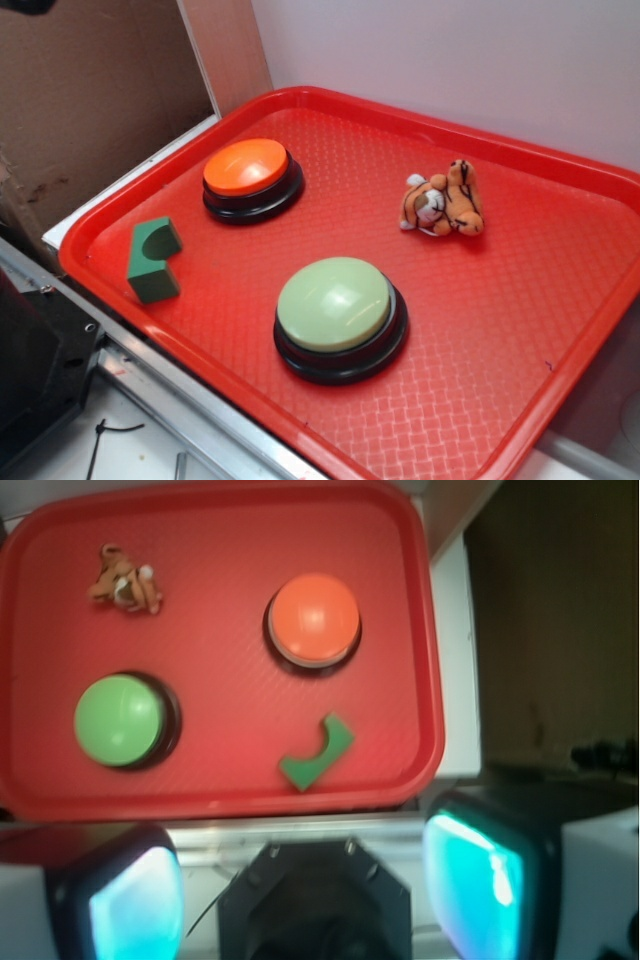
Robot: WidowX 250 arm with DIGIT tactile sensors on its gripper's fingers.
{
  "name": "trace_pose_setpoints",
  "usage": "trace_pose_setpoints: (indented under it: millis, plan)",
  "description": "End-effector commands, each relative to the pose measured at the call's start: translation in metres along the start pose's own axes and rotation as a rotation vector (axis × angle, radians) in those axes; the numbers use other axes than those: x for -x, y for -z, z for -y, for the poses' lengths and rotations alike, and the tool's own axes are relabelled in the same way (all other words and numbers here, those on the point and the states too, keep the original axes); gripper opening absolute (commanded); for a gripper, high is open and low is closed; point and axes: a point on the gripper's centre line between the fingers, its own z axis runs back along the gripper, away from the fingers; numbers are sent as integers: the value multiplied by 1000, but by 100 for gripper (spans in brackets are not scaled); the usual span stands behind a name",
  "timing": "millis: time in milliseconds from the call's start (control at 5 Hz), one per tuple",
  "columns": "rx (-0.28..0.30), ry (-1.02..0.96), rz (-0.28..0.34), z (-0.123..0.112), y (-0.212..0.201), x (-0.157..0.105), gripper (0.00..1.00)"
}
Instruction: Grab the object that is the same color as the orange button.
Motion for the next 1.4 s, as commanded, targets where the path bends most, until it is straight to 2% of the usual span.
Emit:
trace_pose_setpoints:
  millis: [0, 200, 400, 600, 800, 1200]
  plan:
    - [31, 372, 34, 39, 52, -79, 100]
    - [92, 469, 119, 69, 88, -117, 100]
    - [157, 552, 144, 97, 115, -139, 100]
    - [253, 671, 170, 125, 145, -151, 100]
    - [243, 737, 137, 140, 168, -156, 100]
    - [252, 755, 54, 138, 202, -136, 100]
